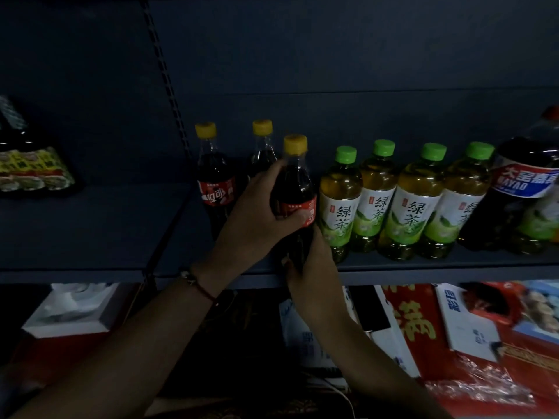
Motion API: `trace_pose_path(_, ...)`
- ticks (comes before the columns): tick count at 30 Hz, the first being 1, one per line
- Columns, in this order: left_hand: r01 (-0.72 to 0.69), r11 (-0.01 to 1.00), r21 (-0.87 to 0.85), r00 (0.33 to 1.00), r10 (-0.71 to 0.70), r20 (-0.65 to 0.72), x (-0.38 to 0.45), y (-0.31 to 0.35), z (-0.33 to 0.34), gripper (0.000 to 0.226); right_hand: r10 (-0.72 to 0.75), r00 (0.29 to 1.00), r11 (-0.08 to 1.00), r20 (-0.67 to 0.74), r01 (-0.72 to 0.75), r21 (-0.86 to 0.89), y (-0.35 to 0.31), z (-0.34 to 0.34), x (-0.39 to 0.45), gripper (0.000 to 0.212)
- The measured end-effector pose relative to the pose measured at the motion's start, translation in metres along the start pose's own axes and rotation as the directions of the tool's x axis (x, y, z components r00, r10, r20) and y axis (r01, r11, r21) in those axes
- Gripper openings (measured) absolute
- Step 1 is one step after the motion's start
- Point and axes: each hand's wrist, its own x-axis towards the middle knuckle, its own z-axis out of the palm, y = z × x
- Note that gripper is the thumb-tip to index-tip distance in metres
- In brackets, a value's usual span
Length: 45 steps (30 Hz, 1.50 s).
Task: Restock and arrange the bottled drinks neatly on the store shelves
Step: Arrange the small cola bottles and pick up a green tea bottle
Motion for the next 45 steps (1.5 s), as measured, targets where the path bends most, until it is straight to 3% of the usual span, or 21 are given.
trace_pose_path(3, -0.033, 0.992, 0.123, 0.999, 0.035, -0.009, 0.007, -0.004, 0.003, 0.087, -0.005, 1.000, 0.998, -0.012, 0.005, 0.056, -0.001, 0.005, 0.002, 0.084)
trace_pose_path(9, -0.143, 0.914, 0.379, 0.987, 0.160, -0.012, 0.011, -0.006, 0.006, 0.096, -0.021, 1.000, 0.994, -0.005, 0.022, 0.106, -0.001, 0.000, 0.005, 0.081)
trace_pose_path(18, -0.210, 0.718, 0.664, 0.925, 0.365, -0.103, 0.016, -0.023, 0.008, 0.080, -0.064, 0.991, 0.998, 0.114, 0.061, 0.031, -0.008, -0.017, 0.001, 0.084)
trace_pose_path(25, -0.222, 0.652, 0.725, 0.931, 0.363, -0.042, 0.011, -0.026, 0.011, 0.081, -0.230, 0.954, 0.946, 0.192, 0.265, -0.186, -0.037, -0.062, 0.002, 0.074)
trace_pose_path(28, -0.234, 0.644, 0.729, 0.930, 0.366, -0.025, 0.006, -0.026, 0.013, 0.086, -0.361, 0.913, 0.839, 0.189, 0.406, -0.363, -0.058, -0.085, 0.009, 0.071)
trace_pose_path(32, -0.228, 0.628, 0.744, 0.941, 0.337, 0.004, -0.002, -0.027, 0.017, 0.091, -0.429, 0.884, 0.678, 0.187, 0.452, -0.580, -0.084, -0.109, 0.026, 0.067)
trace_pose_path(35, -0.227, 0.620, 0.751, 0.945, 0.326, 0.016, -0.007, -0.026, 0.020, 0.091, -0.420, 0.877, 0.560, 0.233, 0.453, -0.693, -0.096, -0.118, 0.046, 0.068)
trace_pose_path(38, -0.229, 0.604, 0.763, 0.944, 0.330, 0.022, -0.008, -0.026, 0.021, 0.089, -0.341, 0.902, 0.513, 0.264, 0.414, -0.752, -0.098, -0.121, 0.063, 0.067)
trace_pose_path(41, -0.233, 0.602, 0.764, 0.939, 0.343, 0.017, -0.009, -0.026, 0.021, 0.088, -0.294, 0.914, 0.501, 0.279, 0.396, -0.770, -0.090, -0.120, 0.074, 0.061)
trace_pose_path(45, -0.219, 0.611, 0.760, 0.949, 0.315, 0.020, -0.013, -0.024, 0.021, 0.083, -0.314, 0.918, 0.613, 0.242, 0.391, -0.687, -0.084, -0.125, 0.080, 0.044)
